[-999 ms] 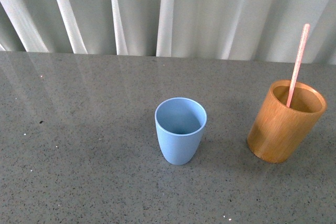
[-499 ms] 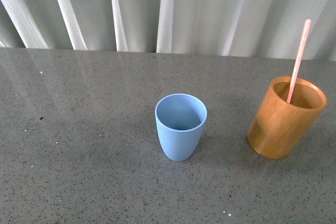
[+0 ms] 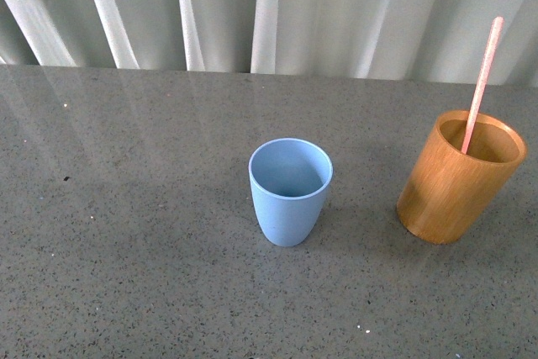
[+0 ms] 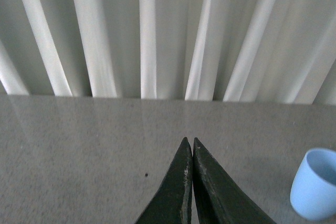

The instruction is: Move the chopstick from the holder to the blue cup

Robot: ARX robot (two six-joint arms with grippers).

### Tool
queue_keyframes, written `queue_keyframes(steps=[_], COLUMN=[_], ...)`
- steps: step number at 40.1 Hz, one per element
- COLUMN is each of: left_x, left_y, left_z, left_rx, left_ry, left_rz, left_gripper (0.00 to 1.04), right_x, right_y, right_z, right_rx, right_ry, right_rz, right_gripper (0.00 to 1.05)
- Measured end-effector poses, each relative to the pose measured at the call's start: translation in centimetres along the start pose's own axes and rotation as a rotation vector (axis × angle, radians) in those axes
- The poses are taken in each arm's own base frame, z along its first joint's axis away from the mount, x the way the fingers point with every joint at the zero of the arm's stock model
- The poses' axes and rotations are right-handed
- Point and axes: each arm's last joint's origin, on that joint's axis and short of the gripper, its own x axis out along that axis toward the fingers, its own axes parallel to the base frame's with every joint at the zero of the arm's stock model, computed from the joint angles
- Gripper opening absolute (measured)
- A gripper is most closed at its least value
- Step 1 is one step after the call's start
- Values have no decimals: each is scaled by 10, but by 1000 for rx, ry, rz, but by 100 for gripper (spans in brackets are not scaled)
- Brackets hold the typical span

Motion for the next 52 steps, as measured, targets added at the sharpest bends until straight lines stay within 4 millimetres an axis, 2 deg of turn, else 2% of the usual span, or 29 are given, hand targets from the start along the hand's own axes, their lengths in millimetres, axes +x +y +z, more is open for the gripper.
queue_keyframes(steps=[5,15,20,25,27,32,36,38,46,49,52], left_x=[-8,-9,-9,-9,-9,-9,-9,-9,-9,-9,-9], left_y=[0,0,0,0,0,0,0,0,0,0,0], left_z=[-3,-2,-2,-2,-2,-2,-2,-2,-2,-2,-2], left_rx=[1,0,0,0,0,0,1,1,1,1,1], left_ry=[10,3,3,3,3,3,3,3,3,3,2], left_rz=[0,0,0,0,0,0,0,0,0,0,0], left_gripper=[4,5,33,51,63,81,100,97,98,98,98], right_x=[0,0,0,0,0,0,0,0,0,5,20], right_y=[0,0,0,0,0,0,0,0,0,-3,-8], right_z=[0,0,0,0,0,0,0,0,0,-3,-8], right_rx=[0,0,0,0,0,0,0,0,5,70,118], right_ry=[0,0,0,0,0,0,0,0,7,288,409], right_rz=[0,0,0,0,0,0,0,0,-7,-92,-89], right_gripper=[95,95,95,95,95,95,95,95,95,95,95])
